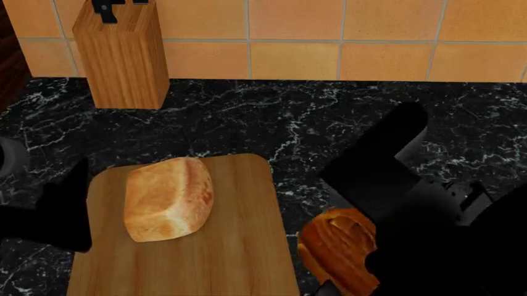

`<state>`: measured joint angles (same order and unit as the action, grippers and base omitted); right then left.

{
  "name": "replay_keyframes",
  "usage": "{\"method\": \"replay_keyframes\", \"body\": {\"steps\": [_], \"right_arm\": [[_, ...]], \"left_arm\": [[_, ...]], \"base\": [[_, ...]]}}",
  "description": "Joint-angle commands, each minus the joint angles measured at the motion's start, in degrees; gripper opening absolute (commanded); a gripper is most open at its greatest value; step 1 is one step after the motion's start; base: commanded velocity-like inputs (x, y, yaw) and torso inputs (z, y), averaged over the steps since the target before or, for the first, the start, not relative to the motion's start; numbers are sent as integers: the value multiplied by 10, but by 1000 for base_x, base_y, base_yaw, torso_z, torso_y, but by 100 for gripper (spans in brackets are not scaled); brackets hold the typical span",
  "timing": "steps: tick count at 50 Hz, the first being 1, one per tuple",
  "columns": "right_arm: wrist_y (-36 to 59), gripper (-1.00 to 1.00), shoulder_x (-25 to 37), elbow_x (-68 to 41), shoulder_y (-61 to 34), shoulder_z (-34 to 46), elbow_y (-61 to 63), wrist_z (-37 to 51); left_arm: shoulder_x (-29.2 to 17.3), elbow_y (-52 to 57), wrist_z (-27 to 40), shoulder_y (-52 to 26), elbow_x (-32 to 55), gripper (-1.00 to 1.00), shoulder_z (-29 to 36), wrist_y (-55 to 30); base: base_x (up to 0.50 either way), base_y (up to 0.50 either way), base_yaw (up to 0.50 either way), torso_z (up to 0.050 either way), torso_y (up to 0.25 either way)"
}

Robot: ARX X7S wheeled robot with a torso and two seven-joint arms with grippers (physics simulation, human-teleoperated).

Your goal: Place all breads on the cutting board.

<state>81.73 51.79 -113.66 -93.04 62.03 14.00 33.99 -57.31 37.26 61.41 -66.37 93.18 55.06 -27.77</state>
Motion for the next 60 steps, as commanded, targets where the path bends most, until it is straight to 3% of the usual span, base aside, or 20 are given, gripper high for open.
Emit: {"method": "replay_keyframes", "body": {"steps": [1, 22, 60], "right_arm": [[8, -100, -51, -24, -24, 4, 34, 1], [1, -100, -204, 64, -9, 26, -14, -74], [-70, -100, -345, 297, 14, 92, -113, -249]], "left_arm": [[6, -6, 3, -7, 3, 100, -3, -2], [1, 0, 6, 15, -12, 100, -2, 12], [7, 8, 19, 29, -22, 100, 0, 20]], "base": [[0, 0, 0, 0, 0], [0, 0, 0, 0, 0], [0, 0, 0, 0, 0]]}}
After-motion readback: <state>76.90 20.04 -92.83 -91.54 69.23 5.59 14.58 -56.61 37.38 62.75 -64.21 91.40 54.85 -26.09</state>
